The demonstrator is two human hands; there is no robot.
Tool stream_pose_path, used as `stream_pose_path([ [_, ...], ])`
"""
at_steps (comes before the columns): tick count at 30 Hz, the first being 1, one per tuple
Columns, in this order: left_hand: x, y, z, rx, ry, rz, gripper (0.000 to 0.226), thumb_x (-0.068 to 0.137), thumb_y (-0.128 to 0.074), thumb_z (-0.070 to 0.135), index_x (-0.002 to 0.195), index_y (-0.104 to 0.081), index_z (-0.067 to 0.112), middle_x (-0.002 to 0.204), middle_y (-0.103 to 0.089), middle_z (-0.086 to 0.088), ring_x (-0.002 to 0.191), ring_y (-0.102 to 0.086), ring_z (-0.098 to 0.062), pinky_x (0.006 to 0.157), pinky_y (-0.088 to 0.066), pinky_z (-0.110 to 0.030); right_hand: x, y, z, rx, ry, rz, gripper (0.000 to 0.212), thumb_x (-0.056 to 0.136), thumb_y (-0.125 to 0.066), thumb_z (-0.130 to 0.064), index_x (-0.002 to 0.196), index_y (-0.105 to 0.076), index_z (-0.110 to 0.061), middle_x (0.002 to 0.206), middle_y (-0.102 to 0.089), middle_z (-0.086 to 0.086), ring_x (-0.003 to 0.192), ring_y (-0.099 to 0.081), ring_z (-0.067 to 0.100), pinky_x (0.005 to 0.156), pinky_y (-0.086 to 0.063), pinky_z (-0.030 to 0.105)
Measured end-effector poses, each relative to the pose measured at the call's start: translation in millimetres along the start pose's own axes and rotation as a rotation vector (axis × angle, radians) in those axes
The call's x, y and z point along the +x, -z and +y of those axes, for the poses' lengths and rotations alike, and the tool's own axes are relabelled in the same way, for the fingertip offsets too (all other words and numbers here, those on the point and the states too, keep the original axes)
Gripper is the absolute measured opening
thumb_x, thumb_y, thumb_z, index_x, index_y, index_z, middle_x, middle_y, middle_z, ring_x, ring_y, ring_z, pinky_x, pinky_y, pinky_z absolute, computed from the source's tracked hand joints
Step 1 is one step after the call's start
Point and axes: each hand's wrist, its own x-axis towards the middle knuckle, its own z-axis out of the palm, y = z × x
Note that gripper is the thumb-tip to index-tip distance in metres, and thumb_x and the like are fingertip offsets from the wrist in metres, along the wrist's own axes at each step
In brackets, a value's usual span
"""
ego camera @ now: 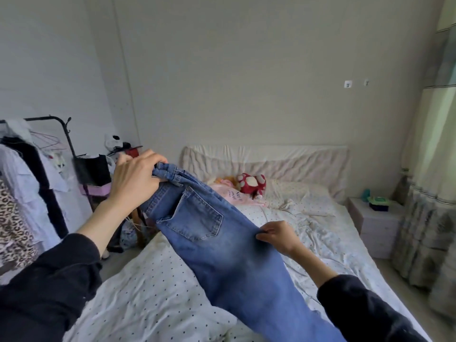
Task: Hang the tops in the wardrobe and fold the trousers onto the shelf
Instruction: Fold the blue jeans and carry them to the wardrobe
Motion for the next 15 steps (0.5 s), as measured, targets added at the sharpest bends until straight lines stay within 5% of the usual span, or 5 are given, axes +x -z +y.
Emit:
stream_pose_path([
  [3, -10.5, -16.0, 5.4, -0.048, 0.074, -0.055, 0.033, 0.076, -0.076, 0.025, 0.104, -0.065, 0.015, 0.109, -0.065, -0.004, 0.091, -0.062, -0.028, 0.078, -0.028, -0.035, 9.6, 39.0, 0.0, -0.093, 0.026, 0.144, 0.014, 0.083, -0.066, -0.01, 0.093, -0.072, -0.003, 0.095, -0.07, 0.013, 0.086, -0.06, 0.024, 0.069, -0.038, 0.028],
  [10, 35.0, -44.6, 94.9, -0.226, 0.005, -0.018, 0.044, 0.077, -0.074, 0.032, 0.113, -0.06, 0.012, 0.117, -0.063, -0.005, 0.092, -0.061, -0.025, 0.091, -0.035, -0.038, 10.5, 161.3, 15.9, -0.246, -0.07, 0.568, 0.017, 0.088, -0.06, -0.014, 0.101, -0.07, -0.008, 0.103, -0.069, 0.017, 0.1, -0.059, 0.036, 0.078, -0.042, 0.033],
  [15, 81.9, -44.9, 186.2, -0.356, -0.111, 0.045, 0.045, 0.08, -0.071, 0.035, 0.115, -0.057, 0.011, 0.118, -0.062, -0.003, 0.095, -0.061, -0.025, 0.081, -0.034, -0.034, -9.4, 249.7, 18.3, -0.382, -0.21, 0.93, 0.025, 0.092, -0.045, -0.013, 0.106, -0.063, -0.005, 0.109, -0.062, 0.018, 0.1, -0.054, 0.037, 0.075, -0.04, 0.037],
])
